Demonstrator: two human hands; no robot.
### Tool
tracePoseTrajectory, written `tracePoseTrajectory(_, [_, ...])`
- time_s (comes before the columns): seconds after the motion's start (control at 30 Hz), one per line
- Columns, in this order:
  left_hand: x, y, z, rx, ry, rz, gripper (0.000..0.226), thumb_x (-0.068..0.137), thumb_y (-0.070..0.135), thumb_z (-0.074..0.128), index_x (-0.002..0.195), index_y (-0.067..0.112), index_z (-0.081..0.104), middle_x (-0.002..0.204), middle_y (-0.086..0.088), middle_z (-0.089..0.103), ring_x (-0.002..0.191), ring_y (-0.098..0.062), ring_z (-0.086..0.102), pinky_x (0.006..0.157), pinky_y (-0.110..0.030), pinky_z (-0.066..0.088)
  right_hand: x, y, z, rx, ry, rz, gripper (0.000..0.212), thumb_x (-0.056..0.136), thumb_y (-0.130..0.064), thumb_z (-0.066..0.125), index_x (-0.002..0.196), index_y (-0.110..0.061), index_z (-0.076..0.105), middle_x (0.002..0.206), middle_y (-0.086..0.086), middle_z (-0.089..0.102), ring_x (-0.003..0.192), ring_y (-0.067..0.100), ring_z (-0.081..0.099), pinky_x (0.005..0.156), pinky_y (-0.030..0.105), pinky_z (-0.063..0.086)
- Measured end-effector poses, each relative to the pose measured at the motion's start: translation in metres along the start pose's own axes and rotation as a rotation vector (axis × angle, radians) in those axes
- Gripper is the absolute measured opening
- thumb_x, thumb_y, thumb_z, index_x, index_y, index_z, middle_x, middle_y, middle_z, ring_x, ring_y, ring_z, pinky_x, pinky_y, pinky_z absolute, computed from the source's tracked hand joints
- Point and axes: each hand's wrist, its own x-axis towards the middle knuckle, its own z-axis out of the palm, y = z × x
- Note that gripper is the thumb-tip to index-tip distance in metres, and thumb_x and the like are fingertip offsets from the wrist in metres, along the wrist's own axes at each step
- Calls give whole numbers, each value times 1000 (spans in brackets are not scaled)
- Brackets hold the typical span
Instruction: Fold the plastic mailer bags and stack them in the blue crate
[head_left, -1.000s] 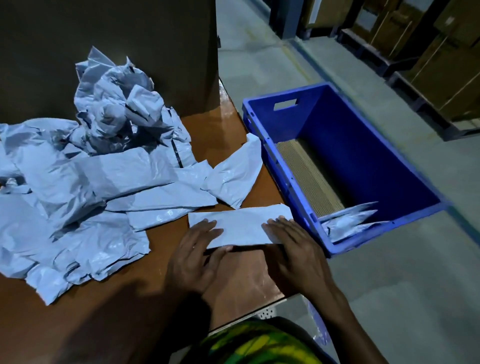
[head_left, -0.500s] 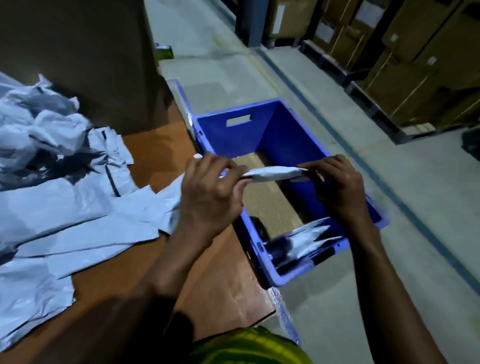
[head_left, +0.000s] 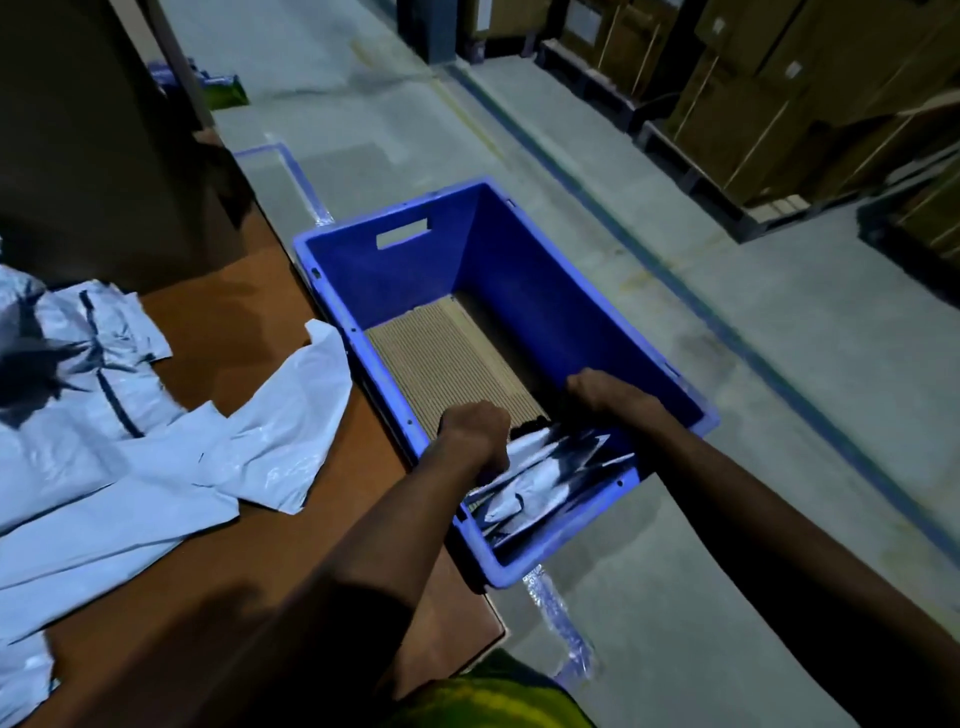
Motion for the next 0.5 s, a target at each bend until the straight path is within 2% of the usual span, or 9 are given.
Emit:
tracePoseTrajectory(0.07, [0, 0, -2, -103, -154, 15, 47, 86, 20, 73, 130, 8, 59, 134, -15, 62, 120, -31, 64, 80, -33, 49, -8, -1, -2, 20, -80, -21, 34, 95, -11, 65, 63, -21, 57, 64, 1, 58, 64, 22, 55, 72, 43, 50])
tracePoseTrajectory(0.13, [1, -2, -4, -185, -257, 34, 47, 90, 17, 68, 133, 5, 54, 136, -17, 60, 119, -32, 63, 78, -32, 48, -17, -10, -15, 39, -148, -51, 43, 98, -9, 63, 62, -28, 48, 61, -6, 51, 57, 12, 45, 66, 35, 45])
tracePoseTrajectory(0.2, [0, 0, -6, -227, -309, 50, 48, 93, 16, 63, 138, 6, 51, 139, -17, 58, 121, -32, 61, 87, -35, 52, -21, -15, -20, 8, -193, -85, 39, 99, -10, 62, 71, -36, 56, 65, -13, 53, 54, 4, 44, 57, 19, 41])
tracePoseTrajectory(0.23, [-1, 1, -6, -229, -326, 59, 49, 93, 16, 61, 140, 7, 51, 140, -16, 58, 122, -32, 61, 93, -37, 54, -20, -16, -20, -10, -226, -108, 30, 98, -11, 62, 85, -38, 67, 74, -14, 62, 57, 2, 49, 55, 14, 40])
tracePoseTrajectory(0.27, [-2, 3, -6, -224, -340, 65, 50, 93, 16, 59, 142, 8, 51, 140, -15, 58, 122, -31, 62, 97, -39, 54, -22, -17, -18, -18, -260, -137, 28, 98, -14, 63, 108, -37, 74, 91, -12, 72, 66, 2, 57, 60, 12, 44])
tracePoseTrajectory(0.3, [-3, 5, -6, -222, -350, 68, 51, 92, 15, 59, 142, 9, 51, 140, -15, 59, 122, -31, 62, 100, -41, 54, -20, -17, -14, -8, -288, -164, 35, 97, -18, 64, 126, -35, 73, 110, -10, 76, 78, 5, 64, 70, 17, 50])
tracePoseTrajectory(0.33, [-3, 6, -5, -229, -350, 70, 51, 91, 15, 58, 142, 9, 52, 140, -14, 60, 122, -31, 62, 101, -42, 54, -22, -19, -12, 16, -293, -164, 40, 96, -23, 66, 133, -36, 70, 121, -8, 75, 88, 8, 68, 80, 25, 55])
tracePoseTrajectory(0.4, [-2, 10, -4, -242, -315, 73, 48, 90, 15, 60, 138, 9, 55, 138, -15, 61, 122, -31, 62, 100, -42, 54, -26, -21, -12, 57, -223, -149, 40, 94, -31, 67, 133, -38, 70, 120, -7, 76, 92, 11, 69, 86, 33, 58])
tracePoseTrajectory(0.5, [-4, 18, -4, -196, -241, 78, 42, 91, 17, 58, 133, 8, 60, 136, -16, 63, 124, -32, 62, 97, -41, 53, -35, -27, -12, 82, -143, -141, 37, 93, -33, 65, 130, -35, 72, 119, -9, 75, 93, 12, 71, 86, 34, 58])
